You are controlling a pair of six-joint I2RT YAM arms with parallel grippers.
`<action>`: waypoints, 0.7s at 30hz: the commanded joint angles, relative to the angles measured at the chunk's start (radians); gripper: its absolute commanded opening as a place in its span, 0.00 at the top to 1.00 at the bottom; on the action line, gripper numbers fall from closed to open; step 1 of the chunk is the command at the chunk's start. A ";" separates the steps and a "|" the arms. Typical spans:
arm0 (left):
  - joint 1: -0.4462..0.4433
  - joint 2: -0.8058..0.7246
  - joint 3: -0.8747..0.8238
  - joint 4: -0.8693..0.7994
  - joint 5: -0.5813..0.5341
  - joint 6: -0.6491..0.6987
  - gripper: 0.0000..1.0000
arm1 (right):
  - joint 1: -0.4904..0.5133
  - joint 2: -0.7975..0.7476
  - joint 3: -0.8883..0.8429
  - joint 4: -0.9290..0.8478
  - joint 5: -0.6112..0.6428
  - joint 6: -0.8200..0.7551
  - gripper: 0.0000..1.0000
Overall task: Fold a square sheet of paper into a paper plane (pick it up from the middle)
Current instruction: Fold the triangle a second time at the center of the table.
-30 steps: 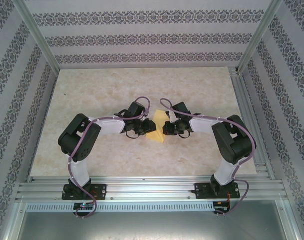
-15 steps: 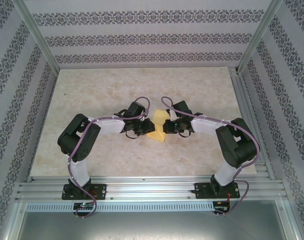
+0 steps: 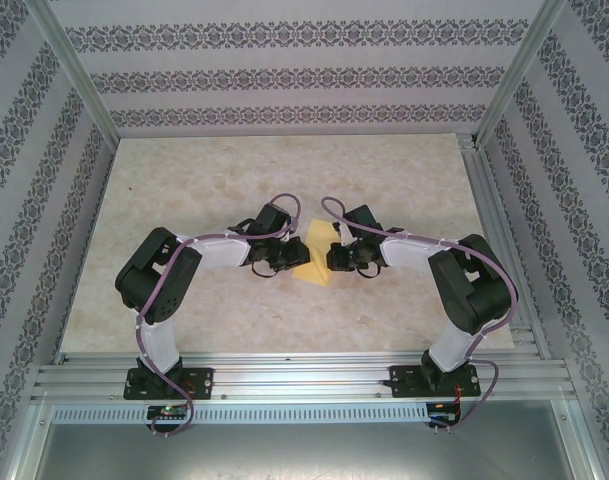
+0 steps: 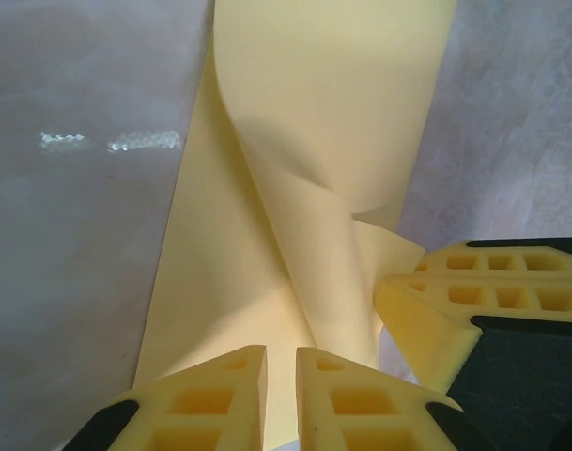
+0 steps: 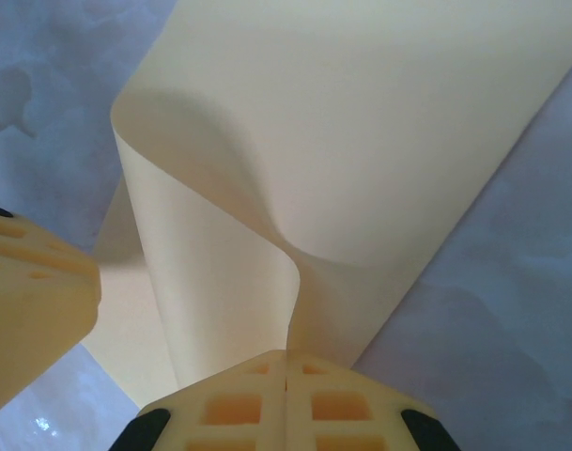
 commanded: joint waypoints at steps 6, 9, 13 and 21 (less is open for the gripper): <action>-0.020 0.008 -0.008 -0.026 -0.013 0.032 0.83 | 0.010 0.003 -0.011 0.012 0.034 0.018 0.96; -0.022 0.012 -0.010 -0.030 -0.012 0.037 0.84 | 0.010 -0.001 0.001 0.005 0.036 0.008 0.96; -0.025 0.017 -0.013 -0.043 -0.021 0.049 0.84 | 0.010 0.002 0.031 -0.027 0.040 -0.018 0.97; -0.026 0.023 -0.014 -0.050 -0.027 0.057 0.85 | 0.012 0.018 0.040 -0.019 0.035 -0.015 0.96</action>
